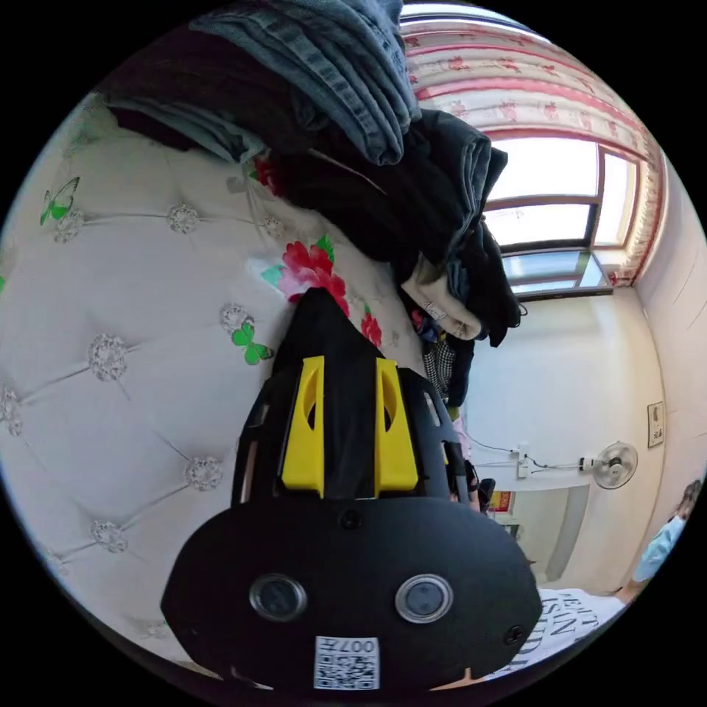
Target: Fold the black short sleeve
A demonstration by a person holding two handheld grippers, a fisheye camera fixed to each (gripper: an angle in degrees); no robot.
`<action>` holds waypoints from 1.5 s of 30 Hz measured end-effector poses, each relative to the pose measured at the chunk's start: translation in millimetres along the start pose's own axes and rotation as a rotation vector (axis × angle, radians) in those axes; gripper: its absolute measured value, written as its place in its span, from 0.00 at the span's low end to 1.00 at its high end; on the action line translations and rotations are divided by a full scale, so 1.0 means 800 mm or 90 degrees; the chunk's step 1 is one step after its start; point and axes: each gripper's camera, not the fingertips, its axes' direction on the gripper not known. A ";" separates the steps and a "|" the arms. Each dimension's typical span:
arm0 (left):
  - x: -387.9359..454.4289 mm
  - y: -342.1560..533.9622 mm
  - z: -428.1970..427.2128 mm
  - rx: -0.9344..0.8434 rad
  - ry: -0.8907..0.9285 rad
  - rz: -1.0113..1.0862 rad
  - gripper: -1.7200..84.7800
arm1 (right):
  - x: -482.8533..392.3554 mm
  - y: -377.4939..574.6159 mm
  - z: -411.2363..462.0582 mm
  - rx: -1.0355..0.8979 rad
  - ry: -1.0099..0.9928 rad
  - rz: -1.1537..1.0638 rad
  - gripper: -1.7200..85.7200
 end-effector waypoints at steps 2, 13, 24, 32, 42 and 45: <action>0.006 0.026 -0.014 -0.014 -0.062 0.046 0.12 | 0.033 0.035 -0.013 0.019 0.048 0.026 0.09; -0.003 0.105 -0.020 -0.088 -0.071 0.032 0.10 | 0.084 0.063 0.051 0.011 0.067 0.118 0.07; -0.029 0.129 -0.087 -0.036 -0.073 -0.026 0.03 | -0.252 0.014 0.207 -0.103 -0.099 -0.400 0.02; -0.050 0.162 -0.118 -0.020 -0.028 -0.037 0.07 | -0.217 0.107 0.278 -0.120 0.074 -0.303 0.11; -0.018 0.141 -0.058 -0.094 0.005 0.020 0.12 | -0.075 0.109 0.227 -0.032 0.206 -0.037 0.16; -0.011 0.145 -0.045 -0.098 -0.005 0.021 0.12 | -0.154 0.118 0.279 -0.044 0.275 -0.251 0.16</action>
